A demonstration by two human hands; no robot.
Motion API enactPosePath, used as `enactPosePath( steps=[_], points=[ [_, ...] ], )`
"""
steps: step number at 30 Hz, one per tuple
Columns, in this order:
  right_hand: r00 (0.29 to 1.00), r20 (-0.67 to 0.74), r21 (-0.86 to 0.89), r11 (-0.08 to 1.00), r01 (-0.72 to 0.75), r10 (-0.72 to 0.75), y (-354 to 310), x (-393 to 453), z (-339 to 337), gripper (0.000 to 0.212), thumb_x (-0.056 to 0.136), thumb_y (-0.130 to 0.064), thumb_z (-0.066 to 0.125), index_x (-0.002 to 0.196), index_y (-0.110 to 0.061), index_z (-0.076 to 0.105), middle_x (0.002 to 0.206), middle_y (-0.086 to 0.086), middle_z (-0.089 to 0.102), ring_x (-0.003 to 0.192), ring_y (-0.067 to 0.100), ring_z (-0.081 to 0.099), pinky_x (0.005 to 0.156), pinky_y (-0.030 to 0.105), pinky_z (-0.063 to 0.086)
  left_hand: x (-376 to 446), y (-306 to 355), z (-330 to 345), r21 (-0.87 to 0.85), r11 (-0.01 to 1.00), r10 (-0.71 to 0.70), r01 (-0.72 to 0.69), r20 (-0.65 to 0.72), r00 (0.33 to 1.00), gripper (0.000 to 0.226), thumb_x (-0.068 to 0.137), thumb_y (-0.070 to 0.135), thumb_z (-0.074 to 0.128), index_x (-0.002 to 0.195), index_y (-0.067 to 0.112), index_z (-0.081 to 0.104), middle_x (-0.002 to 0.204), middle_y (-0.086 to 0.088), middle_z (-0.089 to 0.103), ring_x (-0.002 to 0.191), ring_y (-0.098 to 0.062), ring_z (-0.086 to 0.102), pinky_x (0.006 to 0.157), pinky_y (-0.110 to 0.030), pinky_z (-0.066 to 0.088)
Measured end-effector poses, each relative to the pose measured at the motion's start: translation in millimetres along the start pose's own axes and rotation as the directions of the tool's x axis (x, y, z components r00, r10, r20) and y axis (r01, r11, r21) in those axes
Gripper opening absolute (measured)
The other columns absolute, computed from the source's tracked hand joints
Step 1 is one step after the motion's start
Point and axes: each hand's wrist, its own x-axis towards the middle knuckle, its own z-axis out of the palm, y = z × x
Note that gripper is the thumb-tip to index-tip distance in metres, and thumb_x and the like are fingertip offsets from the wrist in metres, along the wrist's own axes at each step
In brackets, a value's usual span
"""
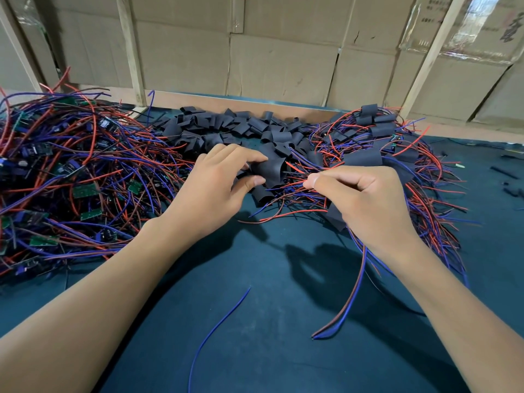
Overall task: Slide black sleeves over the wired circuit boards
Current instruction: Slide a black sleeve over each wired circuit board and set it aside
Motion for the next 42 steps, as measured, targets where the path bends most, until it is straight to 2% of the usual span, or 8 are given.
enactPosePath(
  steps=[8, 12, 17, 21, 25, 29, 34, 42],
  points=[
    [0.999, 0.032, -0.058, 0.998, -0.006, 0.007, 2.2, -0.2, 0.8, 0.015, 0.087, -0.029, 0.073, 0.078, -0.020, 0.082, 0.049, -0.003, 0.051, 0.052, 0.007, 0.039, 0.051, 0.026, 0.034, 0.1, 4.5, -3.0, -0.039, 0.999, 0.024, -0.022, 0.037, 0.999, 0.030, 0.096, 0.022, 0.067, 0.125, 0.012, 0.064, 0.108, 0.003, 0.063, 0.106, -0.023, 0.054, 0.092, -0.052, 0.045],
    [0.997, 0.072, -0.117, 0.993, -0.007, 0.015, 1.6, -0.7, 3.3, 0.022, 0.087, -0.035, 0.070, 0.082, -0.016, 0.080, 0.074, 0.019, 0.069, 0.068, 0.034, 0.061, 0.066, 0.043, 0.051, 0.4, 8.7, -2.7, -0.008, 0.995, 0.104, -0.104, 0.025, 0.994, 0.024, 0.098, 0.020, 0.064, 0.118, 0.008, 0.066, 0.109, -0.002, 0.066, 0.101, -0.029, 0.055, 0.088, -0.053, 0.045],
    [0.988, 0.141, -0.107, 0.993, -0.045, 0.060, 1.7, -0.6, 3.7, 0.018, 0.090, -0.033, 0.072, 0.082, -0.019, 0.079, 0.051, 0.001, 0.039, 0.050, 0.008, 0.031, 0.048, 0.023, 0.028, 1.3, 8.1, -0.7, 0.062, 0.979, 0.199, -0.195, -0.052, 0.979, 0.015, 0.099, 0.019, 0.061, 0.104, 0.006, 0.066, 0.100, -0.003, 0.066, 0.091, -0.034, 0.056, 0.079, -0.055, 0.046],
    [0.880, 0.329, 0.228, 0.876, -0.426, 0.343, 6.5, 5.0, 3.3, 0.017, 0.087, -0.015, 0.078, 0.103, -0.014, 0.075, 0.058, 0.003, 0.051, 0.043, 0.017, 0.039, 0.041, 0.024, 0.031, -1.3, -0.1, 1.4, 0.055, 0.994, 0.104, -0.096, -0.159, 0.982, 0.012, 0.097, 0.018, 0.065, 0.101, 0.007, 0.067, 0.094, 0.000, 0.067, 0.087, -0.030, 0.054, 0.077, -0.054, 0.046],
    [0.770, 0.450, 0.277, 0.749, -0.601, 0.451, 9.7, 5.1, 4.6, 0.016, 0.088, -0.003, 0.073, 0.103, 0.003, 0.072, 0.074, 0.009, 0.065, 0.058, 0.018, 0.063, 0.045, 0.023, 0.044, -3.5, -8.9, -1.3, 0.018, 1.000, -0.006, 0.009, -0.175, 0.985, 0.010, 0.095, 0.015, 0.066, 0.101, 0.007, 0.068, 0.092, 0.001, 0.067, 0.088, -0.028, 0.053, 0.080, -0.054, 0.046],
    [0.782, 0.444, 0.277, 0.763, -0.584, 0.437, 11.4, 5.0, 5.5, 0.015, 0.088, -0.019, 0.075, 0.089, -0.005, 0.080, 0.082, 0.010, 0.063, 0.054, 0.010, 0.047, 0.044, 0.018, 0.028, -2.4, -5.8, -4.3, 0.071, 0.997, 0.045, -0.037, -0.124, 0.991, 0.016, 0.097, 0.021, 0.063, 0.105, 0.008, 0.068, 0.095, 0.001, 0.066, 0.089, -0.029, 0.053, 0.079, -0.054, 0.044],
    [0.756, 0.496, 0.383, 0.675, -0.631, 0.426, 4.0, 9.0, 4.1, 0.073, 0.080, -0.064, 0.065, 0.114, -0.001, 0.073, 0.069, -0.007, 0.047, 0.058, 0.010, 0.032, 0.045, 0.021, 0.028, -2.0, 2.1, -3.0, 0.018, 0.999, 0.043, -0.042, -0.065, 0.997, 0.021, 0.098, 0.021, 0.065, 0.116, 0.011, 0.065, 0.104, 0.004, 0.063, 0.095, -0.028, 0.054, 0.086, -0.053, 0.044],
    [0.926, 0.252, 0.386, 0.849, -0.361, 0.279, 3.3, 5.3, 5.1, 0.034, 0.098, -0.040, 0.064, 0.087, -0.012, 0.079, 0.062, 0.002, 0.024, 0.047, 0.015, 0.019, 0.042, 0.019, 0.020, -3.4, 1.6, -0.1, -0.057, 0.998, 0.040, -0.042, -0.039, 0.998, 0.024, 0.098, 0.024, 0.063, 0.118, 0.011, 0.063, 0.107, 0.002, 0.064, 0.098, -0.023, 0.055, 0.089, -0.052, 0.045]
  ],
)
